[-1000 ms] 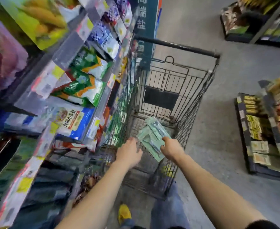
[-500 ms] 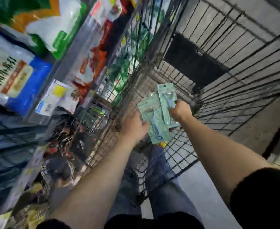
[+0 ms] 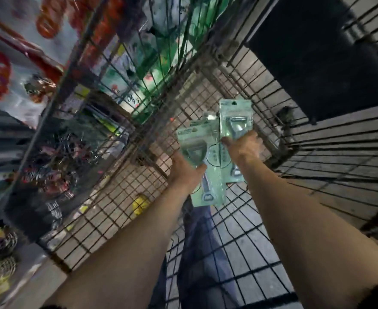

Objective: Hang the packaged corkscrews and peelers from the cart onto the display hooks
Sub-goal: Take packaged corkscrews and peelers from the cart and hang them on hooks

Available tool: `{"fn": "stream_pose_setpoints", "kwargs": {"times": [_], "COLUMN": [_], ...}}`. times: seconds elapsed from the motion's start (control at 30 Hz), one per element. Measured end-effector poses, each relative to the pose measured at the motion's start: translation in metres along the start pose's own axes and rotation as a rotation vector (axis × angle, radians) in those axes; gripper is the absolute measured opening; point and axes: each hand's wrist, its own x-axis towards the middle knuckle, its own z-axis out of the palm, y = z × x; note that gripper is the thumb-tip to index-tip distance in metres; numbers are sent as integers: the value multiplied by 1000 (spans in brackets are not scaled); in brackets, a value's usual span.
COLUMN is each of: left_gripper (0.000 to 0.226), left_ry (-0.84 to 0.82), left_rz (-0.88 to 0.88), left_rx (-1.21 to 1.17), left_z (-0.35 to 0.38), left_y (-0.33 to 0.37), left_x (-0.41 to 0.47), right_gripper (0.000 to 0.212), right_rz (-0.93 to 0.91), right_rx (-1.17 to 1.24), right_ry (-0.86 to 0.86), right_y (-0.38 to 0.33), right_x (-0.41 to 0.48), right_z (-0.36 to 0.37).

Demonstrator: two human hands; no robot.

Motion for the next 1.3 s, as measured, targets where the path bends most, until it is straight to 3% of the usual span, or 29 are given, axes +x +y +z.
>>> {"fn": "stream_pose_setpoints", "kwargs": {"times": [0.1, 0.17, 0.27, 0.47, 0.57, 0.77, 0.87, 0.93, 1.07, 1.17, 1.3], "left_gripper": [59, 61, 70, 54, 52, 73, 56, 43, 41, 30, 37], "left_ry": [-3, -2, 39, 140, 136, 156, 137, 110, 98, 104, 96], "left_rz": [-14, -26, -65, -79, -59, 143, 231, 317, 561, 658, 790], "left_rx": [-119, -172, -217, -229, -268, -290, -296, -292, -230, -234, -297], "left_z": [4, 3, -4, -34, -57, -120, -153, -176, -218, -254, -303], "left_y": [-5, -8, -16, -29, -28, -17, -17, -22, -43, -55, -74], "left_x": [4, -2, -14, -39, -61, -131, -171, -202, -258, -293, -345], "right_gripper": [122, 109, 82, 94, 79, 47, 32, 34, 42, 37, 36], "right_rz": [32, 44, 88, -36, -62, -144, -226, -278, -373, -447, -575], "right_rx": [-72, -15, 273, 459, 519, 632, 684, 722, 786, 830, 844], "right_ry": [27, 43, -71, -123, -117, -242, -239, -194, -168, -110, -104], "right_y": [3, 8, 18, 23, 19, 11, 9, 11, 25, 35, 39], "right_x": [3, 3, -4, -63, -96, -195, -251, -291, -364, -426, -498], "right_z": [-4, -13, -19, -27, -43, -83, -99, -108, -119, -127, -138]}}
